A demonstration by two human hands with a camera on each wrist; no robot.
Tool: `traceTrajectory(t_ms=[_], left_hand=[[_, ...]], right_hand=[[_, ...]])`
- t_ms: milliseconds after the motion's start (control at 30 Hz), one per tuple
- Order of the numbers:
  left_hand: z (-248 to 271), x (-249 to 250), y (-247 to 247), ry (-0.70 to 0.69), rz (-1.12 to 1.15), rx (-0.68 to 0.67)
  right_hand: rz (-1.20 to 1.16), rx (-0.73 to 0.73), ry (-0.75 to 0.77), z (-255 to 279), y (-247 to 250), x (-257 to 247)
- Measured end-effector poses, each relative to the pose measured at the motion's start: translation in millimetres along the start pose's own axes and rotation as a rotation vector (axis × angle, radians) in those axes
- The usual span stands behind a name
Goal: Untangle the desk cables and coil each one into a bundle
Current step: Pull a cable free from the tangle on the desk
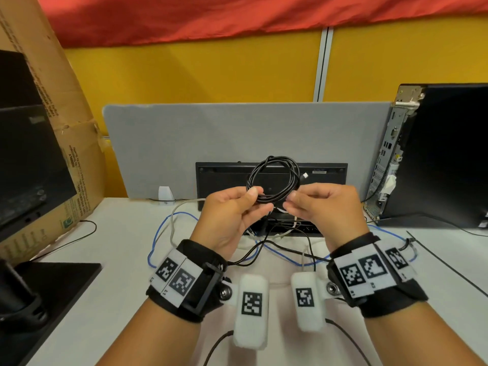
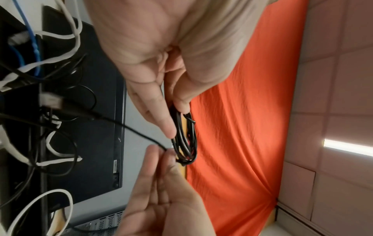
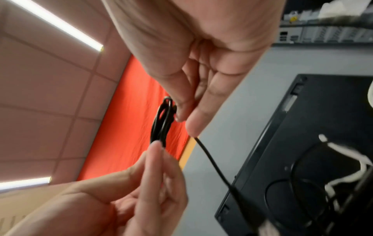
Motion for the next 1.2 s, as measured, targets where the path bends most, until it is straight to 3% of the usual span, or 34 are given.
traceTrajectory(t_ms=[167, 300, 433, 533, 867, 1200], left_hand=[[3, -5, -6, 0.003, 0.007, -0.003], [1, -3, -1, -0.011, 0.042, 0.028], [1, -3, 3, 0.003, 0.03, 0.037], [1, -6, 2, 0.027, 0.015, 0.016], [-1, -10, -1, 0.135, 0.134, -0.03], [2, -3, -6, 0.105, -0.004, -0.166]], right_hand=[[-0.271, -0.056, -0.072, 3, -11, 4], [-0.357, -0.135, -0.096, 5, -17, 0], [-0.296, -0.204, -0.028, 11, -25, -8], [-0.215, -0.149, 0.017, 13, -23, -8], [-0.364, -0.197, -0.182, 11, -27, 1], [-0.597, -0.342, -0.314, 16, -38, -2]])
Point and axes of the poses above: each hand's wrist, its own z-axis away from the middle knuckle, its own y-axis out of the back of the hand, x = y × z, the point moved 6 cm from there along -z, towards the middle knuckle, and after that the axes turned 6 degrees about -y, right-handed, at the moved point
